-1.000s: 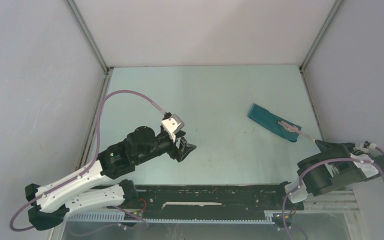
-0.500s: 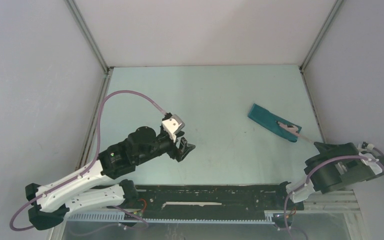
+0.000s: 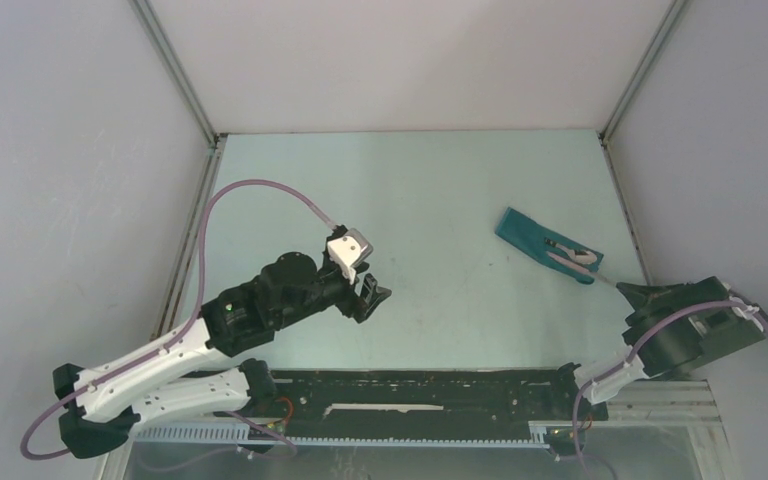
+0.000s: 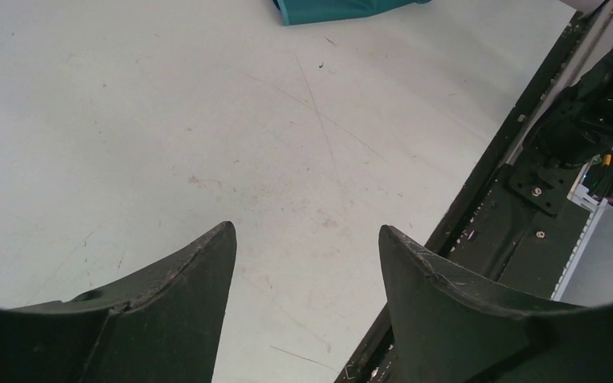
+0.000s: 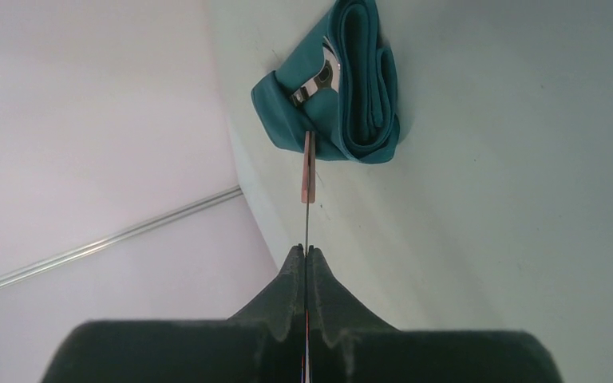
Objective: Fold the napkin into a case and place the utensils inside
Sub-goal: Pass from the right arm to the left
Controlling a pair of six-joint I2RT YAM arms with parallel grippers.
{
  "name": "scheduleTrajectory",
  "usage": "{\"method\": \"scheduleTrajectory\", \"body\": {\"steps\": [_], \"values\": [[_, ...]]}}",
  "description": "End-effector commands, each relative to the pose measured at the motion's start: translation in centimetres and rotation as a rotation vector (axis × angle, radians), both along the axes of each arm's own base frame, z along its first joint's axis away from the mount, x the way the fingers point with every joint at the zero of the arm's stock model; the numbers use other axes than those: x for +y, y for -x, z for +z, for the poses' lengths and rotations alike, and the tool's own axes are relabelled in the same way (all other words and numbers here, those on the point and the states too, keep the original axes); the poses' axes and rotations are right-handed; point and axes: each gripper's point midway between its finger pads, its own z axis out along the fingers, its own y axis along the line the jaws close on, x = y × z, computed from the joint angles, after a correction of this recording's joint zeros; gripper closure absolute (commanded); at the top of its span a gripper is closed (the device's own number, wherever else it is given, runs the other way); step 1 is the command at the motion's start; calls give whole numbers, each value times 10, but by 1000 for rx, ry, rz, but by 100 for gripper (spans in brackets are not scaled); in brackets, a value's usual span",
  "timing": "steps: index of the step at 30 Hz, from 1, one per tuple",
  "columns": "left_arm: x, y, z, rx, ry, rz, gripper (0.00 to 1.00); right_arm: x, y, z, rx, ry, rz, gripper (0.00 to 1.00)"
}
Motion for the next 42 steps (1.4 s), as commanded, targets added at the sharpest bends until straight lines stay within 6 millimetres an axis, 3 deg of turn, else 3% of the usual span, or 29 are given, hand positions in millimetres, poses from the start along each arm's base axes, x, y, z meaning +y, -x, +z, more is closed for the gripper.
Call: {"method": "scheduleTrajectory", "body": {"steps": [1,10,14,18,21,28,31,33,37,42], "values": [[-1,-2,6,-30,-2,0,27,-8,-13,-5,2,-26,31,100],[-2,-4,3,-26,-20,5,27,-11,-22,-15,16,-62,45,100],[-3,-4,1,-20,-24,4,27,-14,-29,-11,5,-5,42,100],[-4,-4,2,-11,-15,7,25,-28,-32,16,-31,127,-23,100],[-4,-5,3,-1,-7,19,21,-39,-28,49,-21,264,-73,100],[-10,-2,2,43,13,12,18,-38,-14,118,-34,507,-160,100],[-11,-4,3,69,30,22,17,-8,-33,147,-121,578,-81,100],[-14,-7,7,126,74,26,17,28,-54,163,-203,591,21,100],[-14,-21,25,212,186,46,15,134,-89,196,-442,543,338,100],[10,-67,30,392,438,204,4,247,-86,226,-669,461,629,100]]}}
